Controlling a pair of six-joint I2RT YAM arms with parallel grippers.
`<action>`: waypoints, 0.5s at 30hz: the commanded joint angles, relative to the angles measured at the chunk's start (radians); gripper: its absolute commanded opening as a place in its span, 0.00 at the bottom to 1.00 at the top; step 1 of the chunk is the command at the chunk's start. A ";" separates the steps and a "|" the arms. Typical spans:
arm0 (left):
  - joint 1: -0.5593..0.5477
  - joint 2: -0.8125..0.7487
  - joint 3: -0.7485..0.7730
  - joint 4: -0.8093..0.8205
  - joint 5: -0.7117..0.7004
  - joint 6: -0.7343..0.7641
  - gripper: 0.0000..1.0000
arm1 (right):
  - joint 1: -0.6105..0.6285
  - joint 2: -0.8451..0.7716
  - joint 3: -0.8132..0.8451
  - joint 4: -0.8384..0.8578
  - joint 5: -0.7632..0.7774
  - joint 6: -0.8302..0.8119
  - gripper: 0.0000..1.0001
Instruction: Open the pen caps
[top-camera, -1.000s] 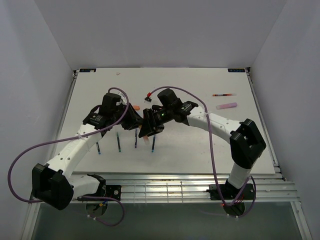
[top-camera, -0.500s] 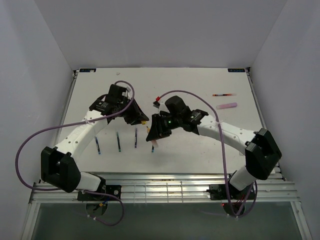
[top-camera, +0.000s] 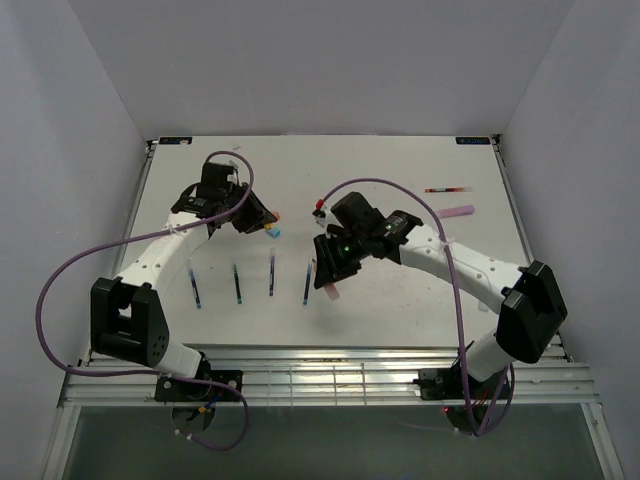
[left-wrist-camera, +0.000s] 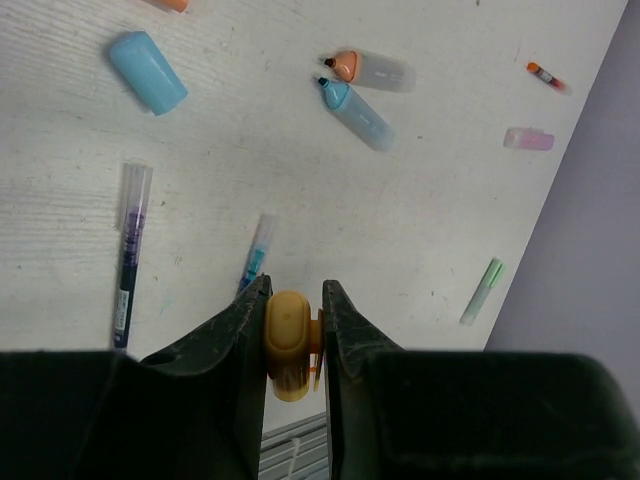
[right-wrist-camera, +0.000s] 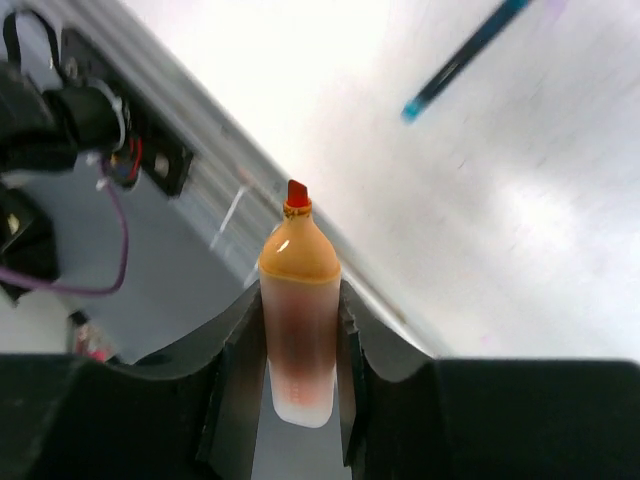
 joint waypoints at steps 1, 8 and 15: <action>-0.001 0.026 -0.021 0.047 0.023 0.041 0.00 | -0.057 0.083 0.179 -0.158 0.172 -0.240 0.18; -0.001 0.148 0.019 0.088 -0.001 0.092 0.00 | -0.293 0.219 0.357 -0.210 0.168 -0.334 0.18; -0.001 0.288 0.086 0.095 -0.030 0.078 0.00 | -0.305 0.311 0.421 -0.204 0.312 -0.493 0.15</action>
